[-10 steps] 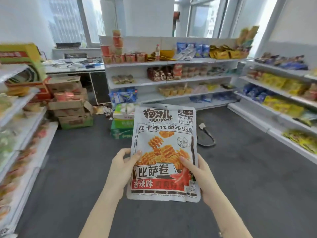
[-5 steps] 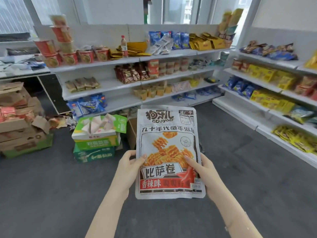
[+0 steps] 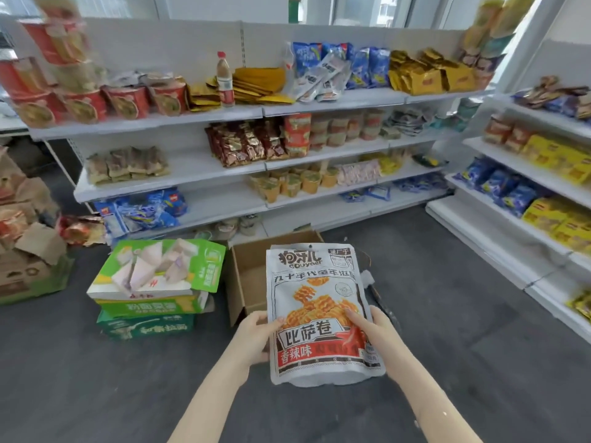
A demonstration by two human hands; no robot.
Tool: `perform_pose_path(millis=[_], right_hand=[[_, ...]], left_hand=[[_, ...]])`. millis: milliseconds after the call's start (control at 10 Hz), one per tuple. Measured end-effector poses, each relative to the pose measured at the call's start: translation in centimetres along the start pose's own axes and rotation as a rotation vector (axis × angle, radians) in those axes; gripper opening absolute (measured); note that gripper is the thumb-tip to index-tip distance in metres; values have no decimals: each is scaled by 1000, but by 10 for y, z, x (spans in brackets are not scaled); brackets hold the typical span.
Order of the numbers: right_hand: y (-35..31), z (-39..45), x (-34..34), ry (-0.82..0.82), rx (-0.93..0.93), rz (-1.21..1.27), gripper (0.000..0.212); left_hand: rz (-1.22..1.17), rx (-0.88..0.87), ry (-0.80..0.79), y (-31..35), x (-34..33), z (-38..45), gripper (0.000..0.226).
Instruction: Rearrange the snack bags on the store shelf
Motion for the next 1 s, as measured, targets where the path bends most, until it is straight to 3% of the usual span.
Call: perform_pose_path(millis=[300, 400, 600, 700, 800, 1000], right_hand=[[-3, 305, -50, -36, -186, -107, 66], [33, 422, -62, 21, -242, -115, 70], [112, 619, -89, 65, -357, 38, 55], [120, 667, -97, 183, -421, 10, 64], [100, 672, -101, 215, -401, -20, 68], [34, 675, -95, 161, -185, -119, 29]], left_hand=[[-28, 207, 107, 22, 41, 269, 27], [3, 272, 136, 10, 55, 376, 38], [155, 287, 209, -47, 93, 578, 71], [177, 323, 274, -28, 112, 612, 77], [226, 286, 321, -5, 123, 633, 48], [249, 132, 401, 42, 126, 635, 16]])
Point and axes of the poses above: each hand's wrist, its own z-axis towards the middle knuckle, its own x-axis out of the back of the hand, y = z × x, the point moved 2 cm from there along z, towards the middle knuckle, and after that the axes turned 10 degrees about z, right-handed, at the moved point
